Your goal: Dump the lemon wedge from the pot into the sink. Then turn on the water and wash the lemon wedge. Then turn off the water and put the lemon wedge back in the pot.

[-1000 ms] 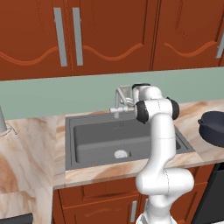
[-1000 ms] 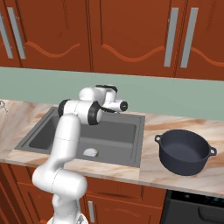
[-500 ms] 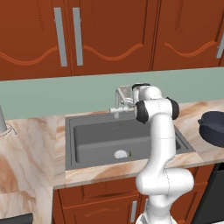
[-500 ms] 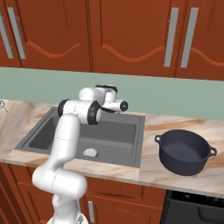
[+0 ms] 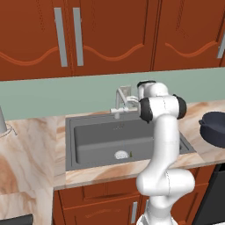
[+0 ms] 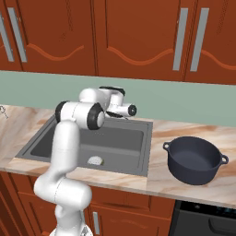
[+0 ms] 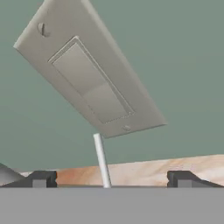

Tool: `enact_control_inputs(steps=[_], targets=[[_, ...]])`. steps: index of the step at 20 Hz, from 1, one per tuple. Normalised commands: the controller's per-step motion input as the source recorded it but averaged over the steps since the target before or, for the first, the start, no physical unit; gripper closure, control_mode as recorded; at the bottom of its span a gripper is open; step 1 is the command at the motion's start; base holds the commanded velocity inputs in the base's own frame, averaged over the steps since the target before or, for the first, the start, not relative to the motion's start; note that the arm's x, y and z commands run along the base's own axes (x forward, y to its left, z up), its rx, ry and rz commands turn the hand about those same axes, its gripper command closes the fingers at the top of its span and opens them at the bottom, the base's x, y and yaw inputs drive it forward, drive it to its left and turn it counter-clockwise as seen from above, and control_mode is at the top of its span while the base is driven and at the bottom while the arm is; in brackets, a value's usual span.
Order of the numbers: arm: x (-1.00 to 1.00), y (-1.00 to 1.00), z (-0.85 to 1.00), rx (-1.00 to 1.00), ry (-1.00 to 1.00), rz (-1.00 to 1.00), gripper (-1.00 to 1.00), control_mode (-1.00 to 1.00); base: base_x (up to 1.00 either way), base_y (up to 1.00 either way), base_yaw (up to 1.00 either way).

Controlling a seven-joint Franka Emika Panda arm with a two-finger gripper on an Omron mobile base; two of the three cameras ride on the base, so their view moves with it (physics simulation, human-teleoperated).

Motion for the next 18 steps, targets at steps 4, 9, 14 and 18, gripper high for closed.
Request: enact_control_inputs(steps=[4,9,14,18], targets=[[-0.56,-0.08,0.16,0.00,-0.02,0.00,-1.00,-1.00,0.00,0.00,0.00],[-0.60,-0.10,0.19,0.00,0.00,0.00,-1.00,-1.00,0.00,0.00,0.00],[-0.51,-0.16,0.38,0.00,0.00,0.00,-1.00,-1.00,0.00,0.00,0.00],[-0.44,-0.15,0.57,0.00,0.02,0.00,-1.00,-1.00,0.00,0.00,0.00]])
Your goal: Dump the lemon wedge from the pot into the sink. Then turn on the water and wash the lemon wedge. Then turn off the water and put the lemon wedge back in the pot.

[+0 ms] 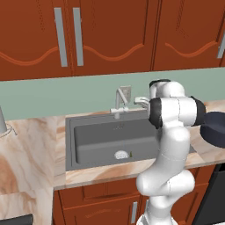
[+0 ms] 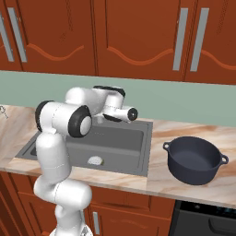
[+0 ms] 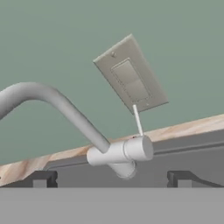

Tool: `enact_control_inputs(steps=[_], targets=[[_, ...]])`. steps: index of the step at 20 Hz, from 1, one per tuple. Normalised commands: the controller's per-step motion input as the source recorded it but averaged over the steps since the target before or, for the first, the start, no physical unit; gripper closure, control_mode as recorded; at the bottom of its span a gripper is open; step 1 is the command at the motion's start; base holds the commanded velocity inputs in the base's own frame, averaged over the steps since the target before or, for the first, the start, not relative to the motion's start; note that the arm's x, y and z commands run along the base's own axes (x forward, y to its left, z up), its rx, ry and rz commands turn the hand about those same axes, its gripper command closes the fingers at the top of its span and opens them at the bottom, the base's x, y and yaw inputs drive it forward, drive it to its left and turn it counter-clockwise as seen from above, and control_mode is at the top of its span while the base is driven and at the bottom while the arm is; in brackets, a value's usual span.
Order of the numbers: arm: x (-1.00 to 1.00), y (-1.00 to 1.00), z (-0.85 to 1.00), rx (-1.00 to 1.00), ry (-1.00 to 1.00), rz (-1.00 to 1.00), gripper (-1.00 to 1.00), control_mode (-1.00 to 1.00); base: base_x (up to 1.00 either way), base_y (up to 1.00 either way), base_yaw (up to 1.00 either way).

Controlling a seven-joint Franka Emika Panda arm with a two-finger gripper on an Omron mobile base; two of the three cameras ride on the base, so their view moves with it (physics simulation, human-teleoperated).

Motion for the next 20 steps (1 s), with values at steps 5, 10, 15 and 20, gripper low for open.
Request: enact_control_inputs(steps=[5,10,15,20], targets=[[-0.50,-0.13,0.47,0.00,0.01,0.00,-1.00,-1.00,0.00,0.00,0.00],[-0.51,-0.05,0.06,0.00,0.00,0.00,-1.00,-1.00,0.00,0.00,0.00],[-0.51,0.00,0.00,0.00,0.01,0.00,-1.00,-1.00,0.00,0.00,0.00],[-0.36,0.00,0.14,0.00,0.07,0.00,-1.00,-1.00,0.00,0.00,0.00]])
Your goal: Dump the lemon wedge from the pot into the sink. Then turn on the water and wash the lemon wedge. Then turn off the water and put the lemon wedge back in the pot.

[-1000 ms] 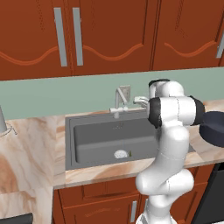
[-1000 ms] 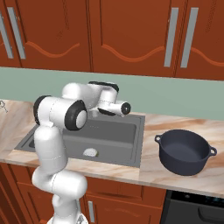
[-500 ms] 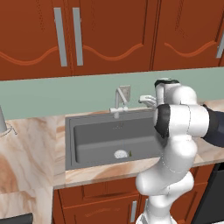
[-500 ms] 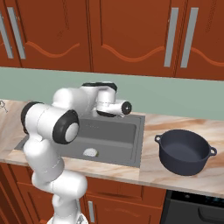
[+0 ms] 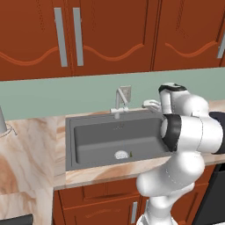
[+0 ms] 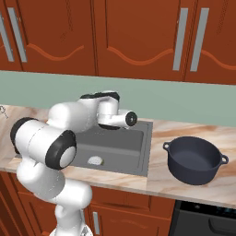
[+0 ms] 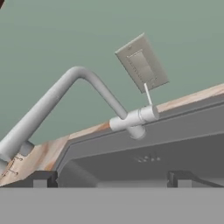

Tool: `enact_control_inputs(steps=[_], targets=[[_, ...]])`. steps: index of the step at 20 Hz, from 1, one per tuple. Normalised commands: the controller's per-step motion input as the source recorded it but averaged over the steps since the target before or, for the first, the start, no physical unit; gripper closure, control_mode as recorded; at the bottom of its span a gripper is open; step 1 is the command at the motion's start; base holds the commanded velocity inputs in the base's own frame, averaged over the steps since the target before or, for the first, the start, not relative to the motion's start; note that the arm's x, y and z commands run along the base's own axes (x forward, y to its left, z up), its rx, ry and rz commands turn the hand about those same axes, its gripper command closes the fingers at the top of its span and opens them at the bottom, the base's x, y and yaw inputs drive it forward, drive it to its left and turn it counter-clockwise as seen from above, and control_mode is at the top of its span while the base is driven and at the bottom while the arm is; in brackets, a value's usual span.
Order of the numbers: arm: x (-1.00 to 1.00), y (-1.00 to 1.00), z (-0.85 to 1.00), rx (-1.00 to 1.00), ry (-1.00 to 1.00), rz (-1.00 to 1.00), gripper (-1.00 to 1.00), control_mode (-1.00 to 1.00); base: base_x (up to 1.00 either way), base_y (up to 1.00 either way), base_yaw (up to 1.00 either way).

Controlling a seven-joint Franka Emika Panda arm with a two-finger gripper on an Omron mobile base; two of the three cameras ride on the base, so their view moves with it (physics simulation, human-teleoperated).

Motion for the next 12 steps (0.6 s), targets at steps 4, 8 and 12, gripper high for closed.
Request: enact_control_inputs(steps=[4,8,12], targets=[[-0.29,0.00,0.21,0.00,0.09,0.00,-1.00,-1.00,0.00,0.00,0.00],[-0.24,0.00,0.04,-0.03,0.11,0.00,-1.00,-1.00,0.00,0.00,0.00],[-0.27,0.00,0.00,-0.14,0.08,-0.01,-1.00,-1.00,0.00,0.00,0.00]])
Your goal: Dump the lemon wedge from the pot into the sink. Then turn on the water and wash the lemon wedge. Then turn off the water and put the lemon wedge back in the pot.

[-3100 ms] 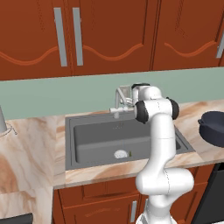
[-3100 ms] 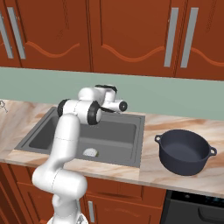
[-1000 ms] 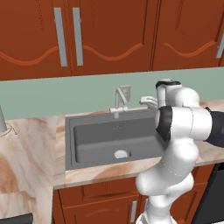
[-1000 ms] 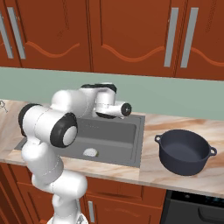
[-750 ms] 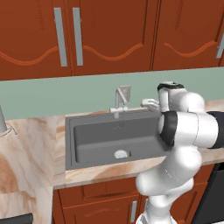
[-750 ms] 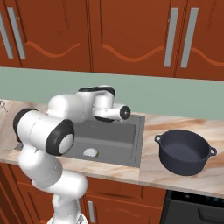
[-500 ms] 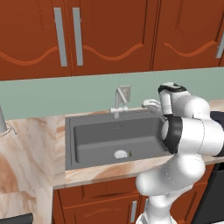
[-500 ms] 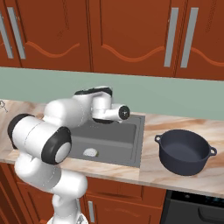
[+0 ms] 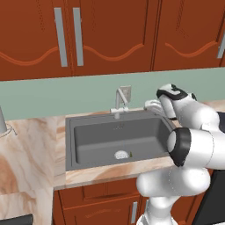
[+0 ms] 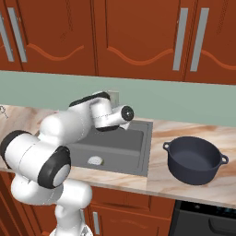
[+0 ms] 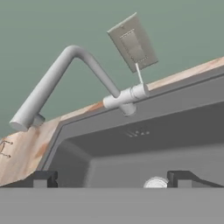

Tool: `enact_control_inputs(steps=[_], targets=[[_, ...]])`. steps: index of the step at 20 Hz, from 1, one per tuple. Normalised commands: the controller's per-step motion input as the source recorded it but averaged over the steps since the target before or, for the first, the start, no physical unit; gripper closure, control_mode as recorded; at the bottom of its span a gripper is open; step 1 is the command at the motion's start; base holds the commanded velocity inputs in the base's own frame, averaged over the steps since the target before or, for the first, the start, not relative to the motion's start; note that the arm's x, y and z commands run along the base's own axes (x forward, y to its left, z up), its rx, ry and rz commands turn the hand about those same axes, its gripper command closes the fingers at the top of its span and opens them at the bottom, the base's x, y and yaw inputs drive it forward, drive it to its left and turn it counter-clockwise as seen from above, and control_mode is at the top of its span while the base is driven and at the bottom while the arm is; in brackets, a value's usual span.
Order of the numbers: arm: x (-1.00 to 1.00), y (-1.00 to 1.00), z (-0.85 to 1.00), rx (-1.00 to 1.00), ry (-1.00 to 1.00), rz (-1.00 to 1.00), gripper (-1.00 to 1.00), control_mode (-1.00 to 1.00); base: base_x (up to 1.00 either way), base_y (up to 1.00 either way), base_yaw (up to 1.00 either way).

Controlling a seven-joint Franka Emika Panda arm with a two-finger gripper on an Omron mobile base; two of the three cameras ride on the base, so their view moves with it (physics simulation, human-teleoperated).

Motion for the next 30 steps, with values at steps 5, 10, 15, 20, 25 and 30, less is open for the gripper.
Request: enact_control_inputs(steps=[5,10,15,20,25,30], targets=[[-0.13,0.00,0.00,-0.18,0.08,-0.03,-1.00,-1.00,0.00,0.00,0.00],[-0.02,0.00,0.02,-0.19,0.12,-0.01,-1.00,-1.00,0.00,0.00,0.00],[-0.01,0.09,0.03,-0.13,0.28,0.00,-1.00,-1.00,0.00,0.00,0.00],[0.00,0.21,0.01,-0.13,0.30,-0.04,-1.00,-1.00,0.00,0.00,0.00],[-0.10,0.02,0.00,-0.02,0.04,-0.01,-1.00,-1.00,0.00,0.00,0.00],[-0.11,0.00,-0.15,0.00,0.00,0.00,-1.00,-1.00,0.00,0.00,0.00]])
